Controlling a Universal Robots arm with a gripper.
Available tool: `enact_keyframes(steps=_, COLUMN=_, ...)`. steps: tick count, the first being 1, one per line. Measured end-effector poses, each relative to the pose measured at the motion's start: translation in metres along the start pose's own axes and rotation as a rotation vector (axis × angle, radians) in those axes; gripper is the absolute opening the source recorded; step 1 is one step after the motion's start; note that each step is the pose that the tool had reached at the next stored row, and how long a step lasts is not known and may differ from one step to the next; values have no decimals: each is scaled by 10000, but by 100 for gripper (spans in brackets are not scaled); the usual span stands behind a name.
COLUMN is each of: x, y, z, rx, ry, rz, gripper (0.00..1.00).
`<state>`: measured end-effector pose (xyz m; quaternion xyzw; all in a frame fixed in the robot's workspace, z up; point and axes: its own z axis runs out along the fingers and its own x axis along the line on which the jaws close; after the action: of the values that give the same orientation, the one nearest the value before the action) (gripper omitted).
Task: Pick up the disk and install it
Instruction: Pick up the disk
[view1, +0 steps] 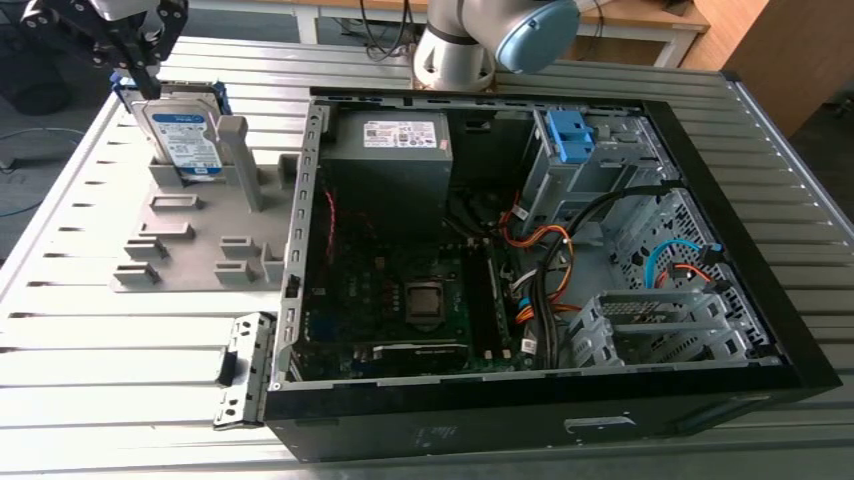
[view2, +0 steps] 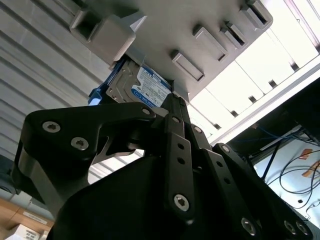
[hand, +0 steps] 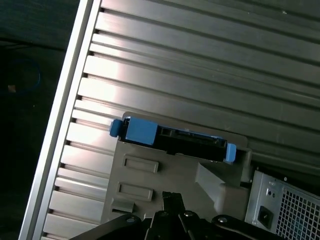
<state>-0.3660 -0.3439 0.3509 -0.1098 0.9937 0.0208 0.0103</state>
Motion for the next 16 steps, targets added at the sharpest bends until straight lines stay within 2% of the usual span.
enact_keyframes(steps=16, x=0, y=0, z=0, rx=-16, ry=26, rz=-655, gripper=11)
